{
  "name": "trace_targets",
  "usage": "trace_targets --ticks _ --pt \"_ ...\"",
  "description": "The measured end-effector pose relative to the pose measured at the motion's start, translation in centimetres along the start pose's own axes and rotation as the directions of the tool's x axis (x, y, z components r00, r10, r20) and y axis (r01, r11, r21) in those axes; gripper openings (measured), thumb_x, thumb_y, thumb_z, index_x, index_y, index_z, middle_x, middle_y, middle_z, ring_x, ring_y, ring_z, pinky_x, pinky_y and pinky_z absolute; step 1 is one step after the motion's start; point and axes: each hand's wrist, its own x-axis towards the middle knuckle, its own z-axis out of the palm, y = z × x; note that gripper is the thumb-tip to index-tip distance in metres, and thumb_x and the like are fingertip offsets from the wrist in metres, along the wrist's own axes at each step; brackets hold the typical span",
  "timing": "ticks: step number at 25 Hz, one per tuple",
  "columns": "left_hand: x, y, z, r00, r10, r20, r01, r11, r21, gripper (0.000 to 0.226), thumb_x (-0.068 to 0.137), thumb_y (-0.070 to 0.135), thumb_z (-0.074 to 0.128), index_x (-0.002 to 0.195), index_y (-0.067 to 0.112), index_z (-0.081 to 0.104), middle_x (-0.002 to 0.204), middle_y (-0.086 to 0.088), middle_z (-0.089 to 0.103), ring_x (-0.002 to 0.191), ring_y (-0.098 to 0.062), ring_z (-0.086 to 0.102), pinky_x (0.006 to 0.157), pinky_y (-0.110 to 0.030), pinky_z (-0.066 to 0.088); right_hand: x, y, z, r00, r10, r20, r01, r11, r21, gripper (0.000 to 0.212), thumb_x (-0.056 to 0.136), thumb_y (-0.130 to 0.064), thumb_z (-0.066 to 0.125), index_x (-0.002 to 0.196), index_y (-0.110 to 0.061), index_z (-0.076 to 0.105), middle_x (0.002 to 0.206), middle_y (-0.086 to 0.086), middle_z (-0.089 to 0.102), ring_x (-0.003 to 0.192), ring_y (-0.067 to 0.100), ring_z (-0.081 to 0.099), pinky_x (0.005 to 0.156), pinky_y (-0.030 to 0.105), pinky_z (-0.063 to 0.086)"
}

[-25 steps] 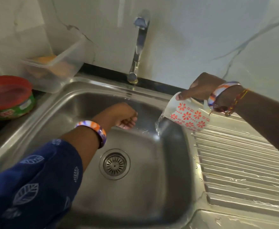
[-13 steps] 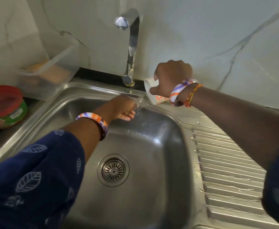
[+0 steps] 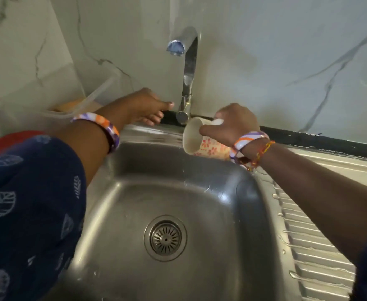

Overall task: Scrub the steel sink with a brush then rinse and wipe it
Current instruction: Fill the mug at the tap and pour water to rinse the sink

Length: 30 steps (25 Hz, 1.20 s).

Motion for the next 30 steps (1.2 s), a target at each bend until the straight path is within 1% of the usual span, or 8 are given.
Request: trace_targets --ticks 1,3,5,7,10,13,18,30 --pt "0.3 1.1 1.1 0.999 0.042 0.024 -0.043 0.998 0.041 0.043 0.088 0.04 0.06 0.108 0.002 0.059 0.093 -0.011 0.062 0.078 -0.018 0.059 0.067 -0.026 0.05 -0.1 0.8 0.1 0.988 0.148 0.05 -0.156 0.967 0.203 0.028 0.072 -0.045 0.067 0.073 -0.017 0.067 0.062 -0.001 0.055 0.06 0.019 0.051 0.05 0.021 0.034" --pt "1.3 2.5 2.9 0.993 0.117 -0.005 -0.114 0.975 0.191 0.042 0.086 0.046 0.061 0.095 0.005 0.059 0.082 -0.009 0.062 0.072 -0.018 0.061 0.062 -0.025 0.05 -1.2 1.7 0.6 0.911 0.364 0.192 -0.407 0.727 0.553 0.022 0.073 -0.035 0.071 0.069 -0.015 0.064 0.06 -0.003 0.054 0.051 0.011 0.047 0.04 0.016 0.035" --pt "2.3 3.2 3.6 0.983 0.146 -0.111 -0.111 0.956 0.273 0.034 0.086 0.04 0.064 0.084 0.006 0.058 0.067 -0.006 0.06 0.058 -0.014 0.059 0.054 -0.022 0.049 -2.4 1.8 1.5 0.843 0.427 0.328 -0.518 0.479 0.709 0.017 0.076 -0.027 0.073 0.073 -0.013 0.063 0.063 -0.002 0.055 0.047 0.007 0.045 0.029 0.009 0.029" --pt "3.1 2.8 3.3 0.988 0.024 -0.154 -0.011 0.997 0.082 0.022 0.089 0.024 0.064 0.084 0.002 0.062 0.059 -0.008 0.061 0.051 -0.013 0.058 0.052 -0.021 0.051 -3.1 1.3 2.2 0.821 0.419 0.387 -0.542 0.361 0.759 0.02 0.076 -0.026 0.075 0.081 -0.01 0.065 0.066 -0.002 0.056 0.044 0.005 0.047 0.026 0.007 0.026" --pt "3.5 0.4 2.6 0.981 -0.191 0.014 0.187 0.94 -0.285 0.017 0.095 0.005 0.051 0.082 -0.002 0.058 0.04 -0.006 0.06 0.051 -0.014 0.058 0.053 -0.021 0.052 -3.1 0.4 3.2 0.806 0.425 0.413 -0.57 0.364 0.737 0.02 0.075 -0.027 0.075 0.077 -0.012 0.063 0.065 -0.004 0.055 0.051 0.007 0.044 0.033 0.013 0.032" --pt "3.9 -1.6 2.2 0.954 -0.288 0.077 0.291 0.842 -0.453 0.019 0.094 0.009 0.053 0.077 0.002 0.058 0.051 -0.007 0.062 0.051 -0.015 0.062 0.05 -0.026 0.056 -2.8 -0.5 3.8 0.806 0.424 0.414 -0.574 0.385 0.723 0.024 0.075 -0.026 0.074 0.061 -0.017 0.057 0.063 -0.005 0.053 0.056 0.008 0.044 0.046 0.02 0.033" --pt "3.8 -2.4 2.4 0.936 -0.342 0.088 0.333 0.772 -0.541 0.019 0.089 0.016 0.063 0.073 0.005 0.059 0.067 -0.006 0.056 0.063 -0.016 0.054 0.075 -0.029 0.053 -2.8 -1.4 4.5 0.811 0.418 0.409 -0.556 0.333 0.762 0.022 0.077 -0.026 0.071 0.062 -0.017 0.057 0.067 -0.004 0.053 0.062 0.008 0.044 0.051 0.021 0.033" --pt "2.3 -1.6 3.3 0.948 -0.319 0.003 0.26 0.765 -0.589 0.017 0.091 0.014 0.06 0.077 0.006 0.055 0.076 -0.005 0.054 0.066 -0.011 0.048 0.067 -0.027 0.049 -3.2 -2.5 4.4 0.822 0.389 0.416 -0.538 0.286 0.793 0.026 0.076 -0.026 0.072 0.059 -0.02 0.052 0.066 -0.005 0.053 0.064 0.009 0.046 0.058 0.023 0.04"
